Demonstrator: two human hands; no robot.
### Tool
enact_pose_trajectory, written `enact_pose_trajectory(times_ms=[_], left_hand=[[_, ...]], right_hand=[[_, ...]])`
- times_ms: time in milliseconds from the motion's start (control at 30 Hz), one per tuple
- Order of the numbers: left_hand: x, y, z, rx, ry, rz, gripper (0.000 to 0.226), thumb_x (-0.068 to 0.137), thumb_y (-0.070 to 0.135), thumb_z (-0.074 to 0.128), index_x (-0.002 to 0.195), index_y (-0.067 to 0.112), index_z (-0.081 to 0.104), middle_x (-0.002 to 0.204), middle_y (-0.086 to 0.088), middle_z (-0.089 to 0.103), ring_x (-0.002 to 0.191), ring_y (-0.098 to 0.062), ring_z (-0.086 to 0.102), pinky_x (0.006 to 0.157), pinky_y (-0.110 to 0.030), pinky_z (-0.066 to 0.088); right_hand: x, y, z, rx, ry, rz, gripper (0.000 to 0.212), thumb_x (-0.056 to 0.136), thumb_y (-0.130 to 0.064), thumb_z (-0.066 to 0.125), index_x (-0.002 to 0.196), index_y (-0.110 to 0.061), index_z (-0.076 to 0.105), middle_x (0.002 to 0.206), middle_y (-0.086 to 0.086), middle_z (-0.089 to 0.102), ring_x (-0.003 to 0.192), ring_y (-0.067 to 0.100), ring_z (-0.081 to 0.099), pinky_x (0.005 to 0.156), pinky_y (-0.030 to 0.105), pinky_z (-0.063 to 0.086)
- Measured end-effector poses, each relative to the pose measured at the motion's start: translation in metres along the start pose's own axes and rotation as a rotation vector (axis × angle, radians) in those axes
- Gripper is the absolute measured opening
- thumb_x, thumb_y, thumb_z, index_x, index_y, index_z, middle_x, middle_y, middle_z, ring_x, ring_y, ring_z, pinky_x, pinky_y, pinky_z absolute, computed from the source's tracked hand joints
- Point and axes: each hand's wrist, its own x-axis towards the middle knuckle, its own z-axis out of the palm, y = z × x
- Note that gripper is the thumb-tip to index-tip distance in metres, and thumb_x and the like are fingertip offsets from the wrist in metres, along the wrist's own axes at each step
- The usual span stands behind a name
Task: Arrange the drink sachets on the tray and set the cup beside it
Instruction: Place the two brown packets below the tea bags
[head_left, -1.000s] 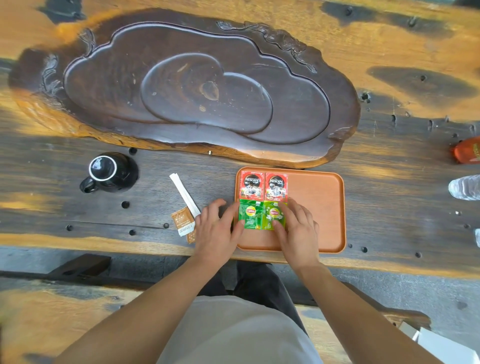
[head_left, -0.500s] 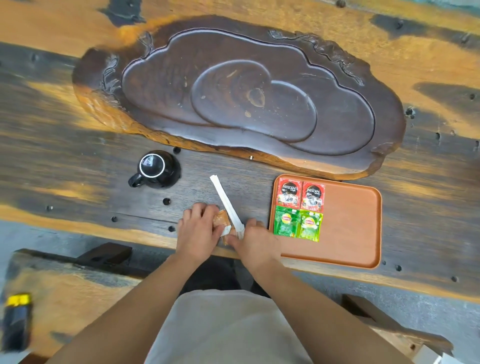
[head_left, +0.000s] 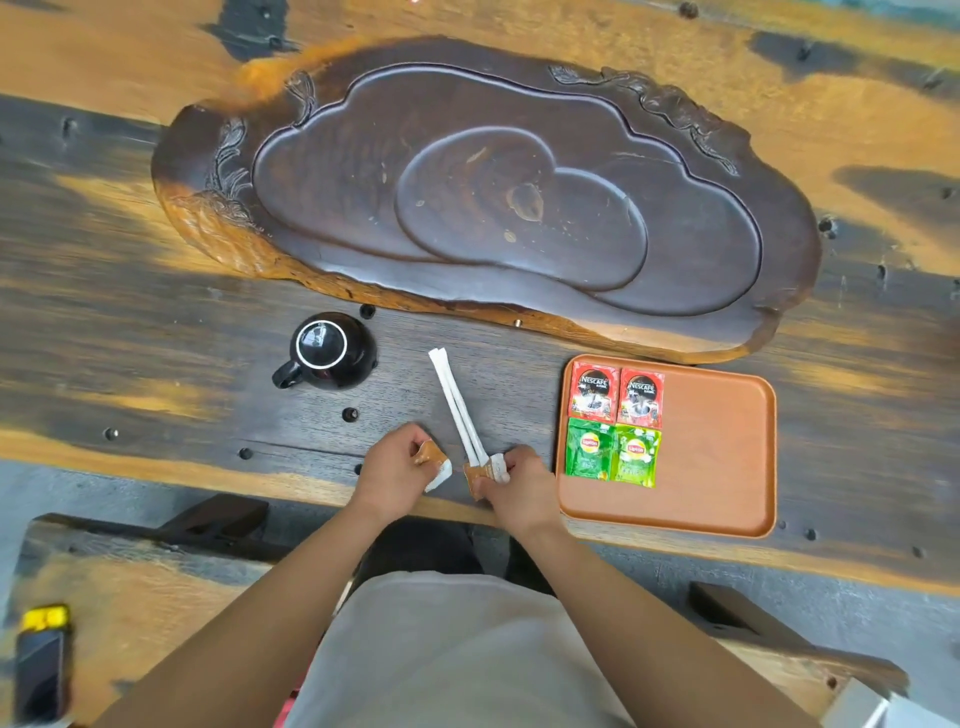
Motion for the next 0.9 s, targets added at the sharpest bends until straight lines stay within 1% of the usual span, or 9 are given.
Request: enact_pose_trajectory(times_ms=[167,233,300,400,467,533,700,833,900], left_hand=[[-0.012,0.002,-0.014,-0.308,-0.087,-0.170,0.011,0.083,0.007,0.074,0.083,0.014,0.065,0.071,0.003,0.068,0.058,-0.010,0.057,0.057,-0.023,0.045],[-0.016,0.009,-0.012,-0.232,-0.053,-0.112,0.011,0.083,0.009,0.075,0.084,0.014,0.065,0.073,0.003,0.071,0.057,-0.004,0.060,0.058,-0.023,0.045],[-0.019,0.020,-0.003,-0.200,-0.031,-0.053,0.011,0.083,0.010,0.076,0.086,0.015,0.066,0.072,0.002,0.072,0.056,-0.002,0.060,0.061,-0.025,0.045],[-0.023,0.042,0.022,-0.227,-0.073,0.004,0.013,0.083,0.008,0.078,0.086,0.013,0.066,0.074,-0.005,0.072,0.061,-0.010,0.060,0.065,-0.031,0.047],[-0.024,0.058,0.046,-0.213,-0.114,0.037,0.015,0.082,0.008,0.079,0.085,0.014,0.066,0.077,-0.009,0.073,0.064,-0.014,0.061,0.067,-0.031,0.048],[-0.025,0.072,0.071,-0.188,-0.147,0.070,0.015,0.082,0.008,0.080,0.085,0.014,0.067,0.076,-0.005,0.071,0.065,-0.012,0.060,0.067,-0.030,0.047],[-0.026,0.093,0.126,-0.037,-0.146,0.163,0.015,0.083,0.013,0.078,0.084,0.021,0.065,0.076,-0.002,0.070,0.067,-0.013,0.062,0.063,-0.027,0.048],[-0.027,0.095,0.149,0.108,-0.106,0.216,0.020,0.085,0.020,0.076,0.087,0.031,0.059,0.074,0.003,0.061,0.068,-0.013,0.058,0.059,-0.026,0.044],[-0.029,0.093,0.156,0.201,-0.076,0.258,0.017,0.086,0.024,0.074,0.087,0.031,0.058,0.075,0.005,0.059,0.071,-0.015,0.057,0.059,-0.030,0.043]], right_hand=[[-0.005,0.016,-0.026,0.204,-0.109,0.016,0.005,0.087,-0.024,0.069,0.088,-0.020,0.069,0.076,-0.007,0.069,0.072,0.012,0.065,0.048,0.010,0.042],[-0.011,0.026,-0.040,0.273,-0.094,-0.002,0.008,0.091,-0.027,0.067,0.085,-0.022,0.069,0.076,-0.006,0.071,0.072,0.008,0.066,0.057,0.015,0.048],[-0.016,0.037,-0.056,0.319,-0.036,-0.064,0.015,0.091,-0.023,0.067,0.076,-0.020,0.067,0.068,-0.010,0.069,0.063,0.002,0.061,0.055,0.013,0.044],[-0.020,0.062,-0.084,0.350,0.076,-0.137,0.033,0.093,-0.014,0.064,0.063,-0.016,0.052,0.052,-0.012,0.047,0.050,0.003,0.040,0.049,0.016,0.033],[-0.021,0.081,-0.103,0.353,0.127,-0.155,0.022,0.095,-0.013,0.063,0.074,-0.009,0.058,0.060,-0.006,0.050,0.055,0.007,0.042,0.054,0.022,0.035],[-0.020,0.099,-0.119,0.340,0.161,-0.151,0.005,0.096,-0.013,0.063,0.093,-0.013,0.067,0.071,0.003,0.062,0.060,0.007,0.052,0.059,0.024,0.042],[-0.008,0.133,-0.143,0.165,0.215,-0.197,0.009,0.096,-0.013,0.062,0.099,-0.021,0.065,0.068,-0.006,0.058,0.062,0.000,0.053,0.053,0.014,0.039],[0.004,0.145,-0.151,0.044,0.166,-0.262,0.012,0.095,-0.012,0.058,0.098,-0.023,0.063,0.061,-0.006,0.051,0.056,0.004,0.048,0.050,0.021,0.034],[0.009,0.149,-0.151,-0.043,0.147,-0.303,0.014,0.095,-0.011,0.058,0.100,-0.022,0.065,0.072,-0.005,0.058,0.064,0.004,0.050,0.058,0.026,0.036]])
